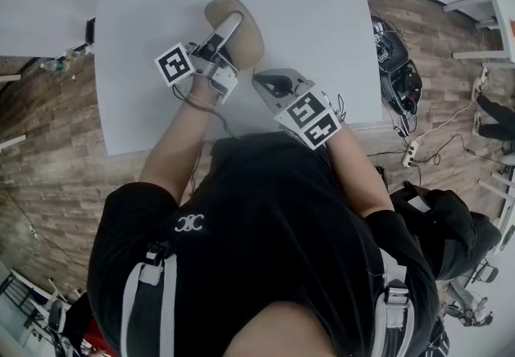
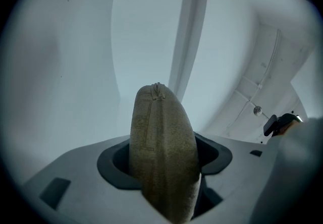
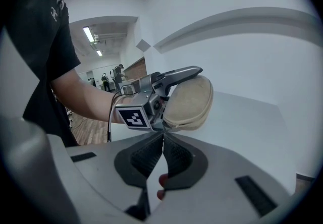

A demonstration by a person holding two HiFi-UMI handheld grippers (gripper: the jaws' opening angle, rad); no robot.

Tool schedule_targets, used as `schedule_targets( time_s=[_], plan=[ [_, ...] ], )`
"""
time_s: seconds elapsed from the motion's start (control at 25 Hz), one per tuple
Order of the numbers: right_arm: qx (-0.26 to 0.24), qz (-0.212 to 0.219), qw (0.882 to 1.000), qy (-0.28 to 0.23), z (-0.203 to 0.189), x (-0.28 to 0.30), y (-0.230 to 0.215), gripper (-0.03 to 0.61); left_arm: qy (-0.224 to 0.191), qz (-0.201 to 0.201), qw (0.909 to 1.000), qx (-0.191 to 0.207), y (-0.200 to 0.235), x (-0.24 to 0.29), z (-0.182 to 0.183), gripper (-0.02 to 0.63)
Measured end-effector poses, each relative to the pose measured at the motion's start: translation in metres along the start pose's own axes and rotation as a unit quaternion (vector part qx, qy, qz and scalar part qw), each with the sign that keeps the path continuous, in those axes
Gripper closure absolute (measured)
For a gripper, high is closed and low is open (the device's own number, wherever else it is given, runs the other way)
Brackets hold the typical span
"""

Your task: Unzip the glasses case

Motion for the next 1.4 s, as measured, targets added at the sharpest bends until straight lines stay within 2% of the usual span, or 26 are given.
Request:
schedule_targets(
  time_s=[0.24, 0.52, 0.6, 0.72, 0.76, 0.8, 0.84, 0.92, 1.0, 1.12, 1.24, 1.32, 1.4],
  plan=[
    [-0.019, 0.024, 1.0, -0.008, 0.01, 0.012, 0.012, 0.558, 0.003, -0.015, 0.9998, -0.01, -0.004, 0.006, -0.003, 0.327],
    [-0.071, 0.015, 0.997, -0.004, 0.012, 0.013, 0.009, 0.558, 0.005, -0.015, 0.9999, -0.006, -0.004, 0.011, -0.004, 0.327],
    [-0.067, 0.007, 0.998, -0.016, 0.008, 0.011, 0.008, 0.558, 0.006, -0.014, 0.9999, 0.0, -0.004, 0.01, -0.002, 0.327],
    [0.014, 0.028, 0.999, -0.04, -0.003, 0.003, 0.001, 0.552, 0.022, -0.006, 0.9996, 0.017, -0.004, 0.007, 0.0, 0.327],
    [0.052, 0.04, 0.997, -0.051, -0.006, -0.001, -0.005, 0.506, 0.028, -0.003, 0.9994, 0.022, -0.004, 0.007, 0.0, 0.327],
    [0.094, 0.05, 0.992, -0.063, -0.007, -0.004, -0.013, 0.409, 0.032, -0.003, 0.9992, 0.025, -0.004, 0.006, 0.001, 0.327],
    [0.137, 0.055, 0.986, -0.078, -0.008, -0.007, -0.023, 0.348, 0.036, -0.006, 0.999, 0.027, -0.003, 0.006, 0.002, 0.327],
    [0.211, 0.05, 0.97, -0.106, -0.007, -0.01, -0.041, 0.305, 0.05, -0.019, 0.9981, 0.031, -0.004, 0.006, 0.002, 0.327],
    [0.254, 0.047, 0.958, -0.12, -0.005, -0.009, -0.052, 0.285, 0.077, -0.036, 0.9957, 0.036, -0.006, 0.008, -0.004, 0.327],
    [0.285, 0.07, 0.947, -0.132, 0.0, -0.003, -0.051, 0.284, 0.116, -0.057, 0.991, 0.037, -0.01, 0.012, -0.018, 0.327],
    [0.303, 0.094, 0.939, -0.136, 0.001, 0.003, -0.047, 0.284, 0.137, -0.058, 0.9878, 0.046, -0.011, 0.013, -0.026, 0.327],
    [0.302, 0.094, 0.939, -0.136, -0.002, 0.003, -0.045, 0.284, 0.149, -0.047, 0.9854, 0.067, -0.011, 0.013, -0.028, 0.326],
    [0.284, 0.074, 0.946, -0.14, -0.005, 0.002, -0.043, 0.284, 0.164, -0.032, 0.9813, 0.095, -0.01, 0.013, -0.029, 0.327]
  ],
)
Point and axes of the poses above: the fingertips, and each gripper's own axes: x forward along the fingers, y to its left, z out of its top, the point moved 9 cm from there along -x, backward along the fingers, and after that the axes turned 3 degrees about -x, right-handed, at the moved point
